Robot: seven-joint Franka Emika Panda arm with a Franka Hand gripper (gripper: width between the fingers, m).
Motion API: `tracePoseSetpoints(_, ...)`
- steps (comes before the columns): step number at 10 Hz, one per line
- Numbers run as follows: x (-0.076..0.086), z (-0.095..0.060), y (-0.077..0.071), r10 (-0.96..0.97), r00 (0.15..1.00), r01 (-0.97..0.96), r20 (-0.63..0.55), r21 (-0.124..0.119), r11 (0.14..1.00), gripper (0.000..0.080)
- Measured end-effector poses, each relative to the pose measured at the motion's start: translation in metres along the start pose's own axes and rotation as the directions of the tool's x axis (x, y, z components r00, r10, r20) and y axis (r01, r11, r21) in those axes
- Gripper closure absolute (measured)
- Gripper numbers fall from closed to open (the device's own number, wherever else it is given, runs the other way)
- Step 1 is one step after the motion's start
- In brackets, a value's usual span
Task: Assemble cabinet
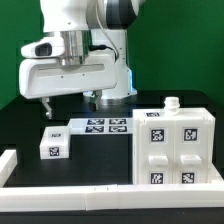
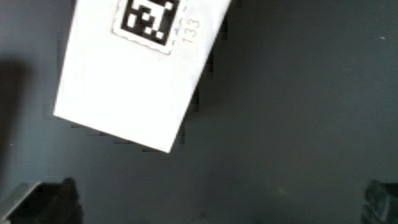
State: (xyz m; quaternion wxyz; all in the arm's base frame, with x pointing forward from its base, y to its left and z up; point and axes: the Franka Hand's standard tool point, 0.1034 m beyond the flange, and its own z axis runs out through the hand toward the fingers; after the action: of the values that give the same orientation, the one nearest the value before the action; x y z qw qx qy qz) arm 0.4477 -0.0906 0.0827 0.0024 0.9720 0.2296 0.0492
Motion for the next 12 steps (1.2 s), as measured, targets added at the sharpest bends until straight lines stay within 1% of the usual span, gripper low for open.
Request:
tracePoseSetpoints(2, 0.0, 0.0, 0.0, 0.001, 1.0, -0.001, 0.0, 0.0, 1.0, 0.0002)
tracePoseSetpoints(3, -0.003, 0.002, 0.001, 0.024, 1.0, -0.024, 0.008, 0.006, 1.0, 0.0002)
tracePoseSetpoints(4, -0.008, 0.006, 0.003, 0.063, 0.997, -0.064, 0.032, 0.021, 0.998, 0.0002)
tracePoseSetpoints(5, -0.014, 0.011, 0.008, 0.078, 0.996, -0.079, 0.043, 0.024, 0.997, 0.0002)
tracePoseSetpoints(7, -0.026, 0.022, 0.013, 0.093, 0.994, -0.095, 0.064, 0.033, 0.995, 0.0002)
tracePoseSetpoints(9, -0.032, 0.03, 0.018, 0.083, 0.995, -0.085, 0.06, 0.025, 0.996, 0.0002)
tracePoseSetpoints(10, -0.034, 0.034, 0.022, 0.076, 0.996, -0.077, 0.053, 0.017, 0.997, 0.0002)
tracePoseSetpoints(11, -0.04, 0.037, 0.027, 0.066, 0.996, -0.067, 0.058, 0.018, 0.998, 0.0002)
tracePoseSetpoints(12, -0.042, 0.04, 0.03, 0.071, 0.996, -0.072, 0.057, 0.016, 0.997, 0.0002)
